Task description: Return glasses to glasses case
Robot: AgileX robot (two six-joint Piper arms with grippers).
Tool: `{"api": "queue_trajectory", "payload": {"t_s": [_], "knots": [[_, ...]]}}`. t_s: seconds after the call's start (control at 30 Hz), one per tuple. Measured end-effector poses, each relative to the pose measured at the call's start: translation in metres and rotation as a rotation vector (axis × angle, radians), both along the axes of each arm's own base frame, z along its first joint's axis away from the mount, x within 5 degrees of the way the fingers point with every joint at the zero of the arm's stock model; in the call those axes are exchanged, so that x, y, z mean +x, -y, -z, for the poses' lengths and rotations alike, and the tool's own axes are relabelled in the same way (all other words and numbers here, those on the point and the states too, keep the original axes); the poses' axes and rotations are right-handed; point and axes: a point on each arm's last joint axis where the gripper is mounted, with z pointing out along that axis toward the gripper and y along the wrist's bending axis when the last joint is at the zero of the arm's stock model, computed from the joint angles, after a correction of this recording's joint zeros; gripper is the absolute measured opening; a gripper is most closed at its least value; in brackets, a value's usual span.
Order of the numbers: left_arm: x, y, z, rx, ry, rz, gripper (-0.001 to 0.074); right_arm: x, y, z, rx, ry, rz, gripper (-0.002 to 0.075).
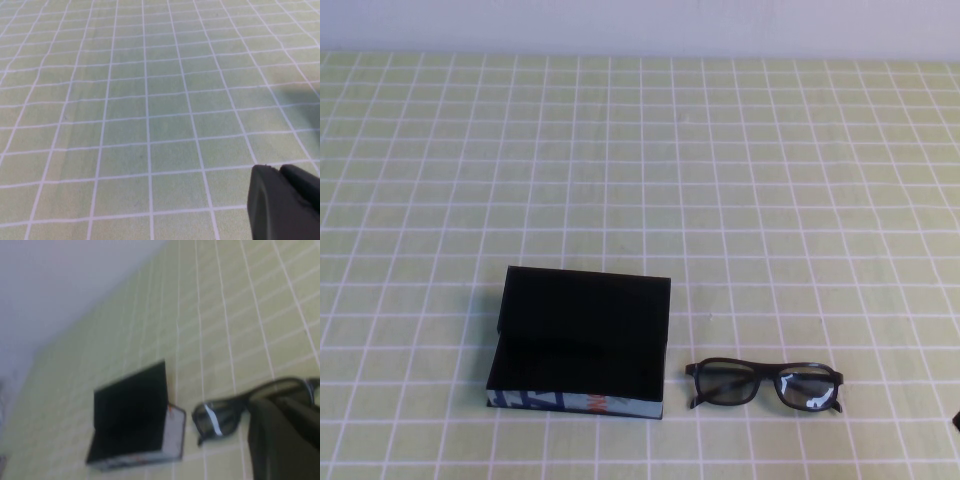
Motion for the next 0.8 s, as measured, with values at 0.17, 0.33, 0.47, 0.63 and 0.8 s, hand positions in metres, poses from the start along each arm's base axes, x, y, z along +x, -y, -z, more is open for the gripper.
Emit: {"api": "queue_trajectory", "payload": {"t_s": [0.17, 0.33, 0.47, 0.63, 0.8], "knots": [[0.0, 0.0, 0.0, 0.0, 0.0, 0.0, -0.0004, 0.02, -0.009, -0.022, -0.243, -0.181, -0.214, -0.0011], [0.0, 0.0, 0.0, 0.0, 0.0, 0.0, -0.0004, 0.053, -0.012, -0.046, -0.395, -0.31, -0.381, -0.0011], [0.0, 0.0, 0.0, 0.0, 0.0, 0.0, -0.0004, 0.079, -0.014, -0.059, -0.495, -0.378, -0.52, -0.0011], [0.0, 0.0, 0.0, 0.0, 0.0, 0.0, -0.0004, 0.11, -0.025, -0.075, -0.64, -0.339, -0.71, -0.0011], [0.0, 0.0, 0.0, 0.0, 0.0, 0.0, -0.0004, 0.133, -0.062, -0.079, -0.892, -0.173, -0.995, -0.0011]]}}
